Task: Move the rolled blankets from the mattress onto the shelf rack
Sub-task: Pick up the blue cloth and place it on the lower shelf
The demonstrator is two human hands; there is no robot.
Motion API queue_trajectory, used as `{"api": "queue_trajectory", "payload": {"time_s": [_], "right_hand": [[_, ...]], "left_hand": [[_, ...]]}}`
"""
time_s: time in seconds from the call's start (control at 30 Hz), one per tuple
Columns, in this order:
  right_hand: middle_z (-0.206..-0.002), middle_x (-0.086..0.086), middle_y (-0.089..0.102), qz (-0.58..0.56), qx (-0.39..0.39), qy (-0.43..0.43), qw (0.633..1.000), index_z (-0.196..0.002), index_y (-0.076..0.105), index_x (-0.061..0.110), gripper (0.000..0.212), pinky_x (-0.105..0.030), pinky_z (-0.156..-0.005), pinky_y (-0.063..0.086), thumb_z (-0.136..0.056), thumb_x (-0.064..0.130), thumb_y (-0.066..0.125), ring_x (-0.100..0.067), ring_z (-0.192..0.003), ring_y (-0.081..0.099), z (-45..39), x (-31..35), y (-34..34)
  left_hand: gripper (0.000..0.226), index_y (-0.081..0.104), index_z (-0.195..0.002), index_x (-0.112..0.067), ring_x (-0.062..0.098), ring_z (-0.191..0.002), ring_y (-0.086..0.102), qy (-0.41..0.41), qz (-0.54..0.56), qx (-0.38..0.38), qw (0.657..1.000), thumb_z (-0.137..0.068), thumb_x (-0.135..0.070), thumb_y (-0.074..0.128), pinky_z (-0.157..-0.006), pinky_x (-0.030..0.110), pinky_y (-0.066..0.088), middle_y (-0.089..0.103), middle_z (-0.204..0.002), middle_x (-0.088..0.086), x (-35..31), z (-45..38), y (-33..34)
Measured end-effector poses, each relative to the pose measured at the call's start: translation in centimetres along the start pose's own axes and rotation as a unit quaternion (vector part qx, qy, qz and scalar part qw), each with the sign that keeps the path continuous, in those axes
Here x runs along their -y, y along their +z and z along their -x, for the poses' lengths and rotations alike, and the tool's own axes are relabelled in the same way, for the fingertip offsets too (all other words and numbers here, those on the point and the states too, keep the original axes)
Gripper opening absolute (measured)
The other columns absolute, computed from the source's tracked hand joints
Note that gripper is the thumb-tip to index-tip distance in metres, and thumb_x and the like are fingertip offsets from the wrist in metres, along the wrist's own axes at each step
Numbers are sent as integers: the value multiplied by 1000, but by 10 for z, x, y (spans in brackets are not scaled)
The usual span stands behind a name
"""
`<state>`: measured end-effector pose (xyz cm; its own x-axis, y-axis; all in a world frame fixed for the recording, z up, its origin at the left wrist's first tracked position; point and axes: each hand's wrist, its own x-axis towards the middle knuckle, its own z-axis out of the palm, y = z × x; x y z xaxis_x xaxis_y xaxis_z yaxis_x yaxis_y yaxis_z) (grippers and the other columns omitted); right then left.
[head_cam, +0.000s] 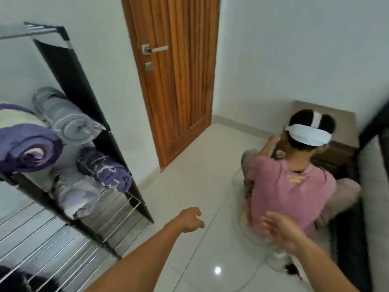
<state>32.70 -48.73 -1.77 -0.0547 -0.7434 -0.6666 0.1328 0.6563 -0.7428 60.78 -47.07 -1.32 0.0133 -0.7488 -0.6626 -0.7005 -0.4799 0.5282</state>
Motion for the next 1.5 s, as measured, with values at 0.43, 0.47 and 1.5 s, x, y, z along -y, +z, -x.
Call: {"api": "queue_trajectory", "payload": {"time_s": [0.43,0.47,1.5], "right_hand": [[-84,-8,61,-400,-321,9,859,-89,58,9,13,-27,-66,44,-95,9,47,-16,-69,53,248,-207,-197],[-84,-8,61,-420,-340,3,841,-88,58,10,13,-27,-66,44,-95,10,47,-16,-69,53,264,-221,-208],[-151,-2,38,-349,-336,99,869,-146,28,21,94,-51,-107,35,-70,42,79,-29,-135,40,223,-257,-563]], "left_hand": [[8,56,-85,-23,10,-65,56,188,-50,302,933,-90,-17,57,-60,23,39,60,-82,-3,-154,101,254],[7,55,-85,-23,10,-64,55,188,-75,323,924,-91,-18,57,-60,23,39,59,-83,-4,-158,111,276],[103,23,-150,-16,45,-140,23,-131,-134,312,931,-69,-35,83,-100,70,36,22,-157,14,-336,151,624]]}}
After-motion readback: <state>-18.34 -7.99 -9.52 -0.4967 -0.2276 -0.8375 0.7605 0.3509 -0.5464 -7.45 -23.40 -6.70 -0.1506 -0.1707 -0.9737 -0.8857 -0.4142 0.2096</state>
